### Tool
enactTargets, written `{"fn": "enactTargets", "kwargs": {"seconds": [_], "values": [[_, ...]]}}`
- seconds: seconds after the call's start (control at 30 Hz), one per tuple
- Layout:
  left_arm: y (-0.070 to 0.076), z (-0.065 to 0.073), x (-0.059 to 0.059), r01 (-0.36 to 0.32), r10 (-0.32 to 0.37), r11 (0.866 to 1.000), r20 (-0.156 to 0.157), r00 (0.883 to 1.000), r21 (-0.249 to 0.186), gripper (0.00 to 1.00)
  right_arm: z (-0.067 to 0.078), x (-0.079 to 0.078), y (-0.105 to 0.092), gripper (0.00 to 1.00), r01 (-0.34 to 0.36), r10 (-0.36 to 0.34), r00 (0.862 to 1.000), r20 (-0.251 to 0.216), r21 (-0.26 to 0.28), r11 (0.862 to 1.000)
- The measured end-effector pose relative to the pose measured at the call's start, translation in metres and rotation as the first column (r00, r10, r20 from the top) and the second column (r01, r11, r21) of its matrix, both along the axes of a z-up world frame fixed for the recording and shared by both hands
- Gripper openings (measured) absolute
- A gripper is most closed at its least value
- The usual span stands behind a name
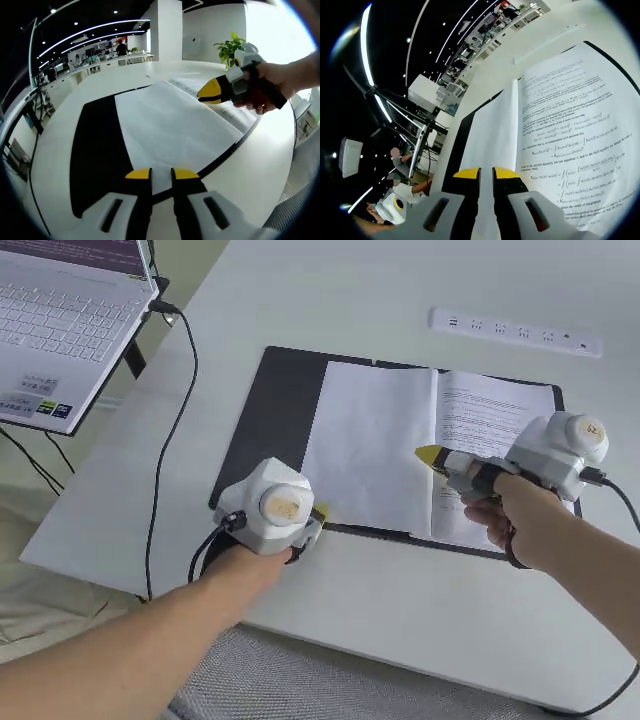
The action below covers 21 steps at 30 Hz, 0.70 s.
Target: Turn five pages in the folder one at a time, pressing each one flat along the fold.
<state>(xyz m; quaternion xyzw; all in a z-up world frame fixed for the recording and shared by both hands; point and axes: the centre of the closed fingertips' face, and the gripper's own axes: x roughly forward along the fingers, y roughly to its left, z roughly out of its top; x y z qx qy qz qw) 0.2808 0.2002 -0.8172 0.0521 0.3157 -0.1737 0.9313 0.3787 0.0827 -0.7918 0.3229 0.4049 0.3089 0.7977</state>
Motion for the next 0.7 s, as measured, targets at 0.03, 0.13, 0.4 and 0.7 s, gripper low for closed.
{"fn": "enactTargets", "kwargs": {"seconds": [0.03,0.13,0.4,0.7], "values": [[0.0,0.0,0.0,0.001,-0.001,1.0,0.002,1.0,0.002,0.13,-0.001,0.002,0.0,0.08,0.0,0.0,1.0,0.003,0.001,1.0],[0.0,-0.002,0.001,0.004,-0.004,1.0,0.004,1.0,0.006,0.13,-0.007,0.015,0.0,0.07,0.006,-0.006,1.0,-0.008,0.002,1.0],[0.0,-0.002,0.001,0.002,-0.002,1.0,-0.002,1.0,0.014,0.13,-0.016,0.043,-0.003,0.0,0.067,-0.062,0.996,-0.061,0.081,0.994],[0.0,-0.001,0.001,-0.011,0.011,1.0,0.003,1.0,0.009,0.13,-0.011,0.076,-0.003,0.0,0.171,-0.157,0.983,-0.099,0.158,0.972]]}}
